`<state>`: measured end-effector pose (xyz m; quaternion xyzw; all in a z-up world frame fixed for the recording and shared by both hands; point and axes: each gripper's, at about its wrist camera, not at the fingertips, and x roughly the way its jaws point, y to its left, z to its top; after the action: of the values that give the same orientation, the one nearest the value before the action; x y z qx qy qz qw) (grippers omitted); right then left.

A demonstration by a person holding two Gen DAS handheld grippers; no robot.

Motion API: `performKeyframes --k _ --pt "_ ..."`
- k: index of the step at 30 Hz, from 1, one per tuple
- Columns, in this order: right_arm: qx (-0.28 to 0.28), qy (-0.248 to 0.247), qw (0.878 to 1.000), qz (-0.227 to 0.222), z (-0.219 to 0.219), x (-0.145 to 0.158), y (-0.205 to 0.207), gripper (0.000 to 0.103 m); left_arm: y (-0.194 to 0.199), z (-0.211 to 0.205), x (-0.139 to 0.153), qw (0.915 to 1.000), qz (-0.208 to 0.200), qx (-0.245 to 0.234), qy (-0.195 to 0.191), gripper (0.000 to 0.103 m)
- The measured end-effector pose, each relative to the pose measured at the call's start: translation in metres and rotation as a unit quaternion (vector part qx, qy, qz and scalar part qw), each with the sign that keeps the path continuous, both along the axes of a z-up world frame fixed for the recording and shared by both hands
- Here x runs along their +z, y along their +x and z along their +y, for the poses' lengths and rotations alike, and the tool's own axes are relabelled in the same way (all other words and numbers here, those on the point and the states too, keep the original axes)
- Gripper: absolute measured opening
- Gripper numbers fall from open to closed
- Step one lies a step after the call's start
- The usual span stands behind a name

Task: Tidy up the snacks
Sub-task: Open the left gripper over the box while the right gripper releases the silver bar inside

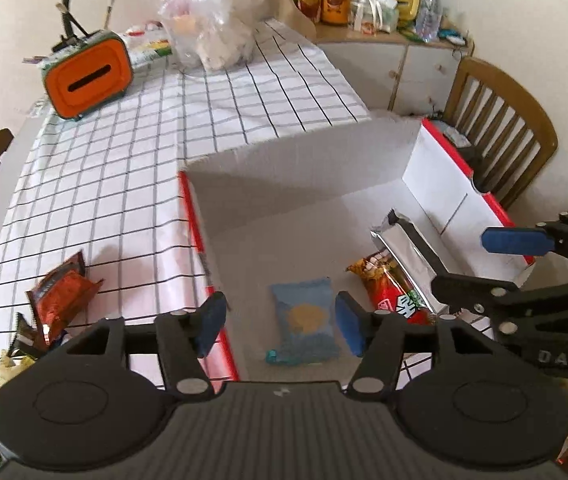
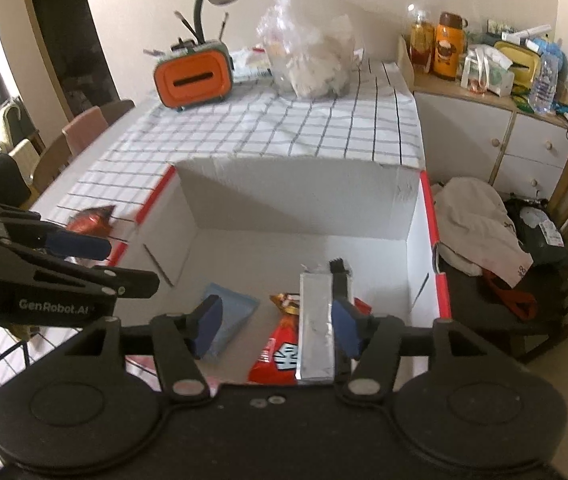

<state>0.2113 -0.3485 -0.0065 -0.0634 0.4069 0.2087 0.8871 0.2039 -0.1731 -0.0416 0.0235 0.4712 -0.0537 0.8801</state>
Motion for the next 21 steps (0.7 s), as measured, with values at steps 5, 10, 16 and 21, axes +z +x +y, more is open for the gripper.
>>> performKeyframes --k 5,10,16,21 --pt "0.004 0.014 1.000 -0.014 0.009 0.013 -0.015 0.070 -0.016 0.022 0.013 0.9997 -0.019 0.011 -0.008 0.069" --pt "0.007 0.032 0.999 -0.024 0.024 0.023 -0.030 0.081 -0.032 0.046 0.022 0.9992 -0.029 0.022 -0.017 0.072" --pt "0.014 0.043 0.999 -0.030 0.048 0.027 -0.047 0.088 -0.056 0.079 0.028 0.9982 -0.042 0.036 -0.024 0.081" --pt "0.021 0.061 0.998 -0.027 0.069 0.026 -0.058 0.093 -0.072 0.111 0.027 0.9972 -0.046 0.052 -0.027 0.084"
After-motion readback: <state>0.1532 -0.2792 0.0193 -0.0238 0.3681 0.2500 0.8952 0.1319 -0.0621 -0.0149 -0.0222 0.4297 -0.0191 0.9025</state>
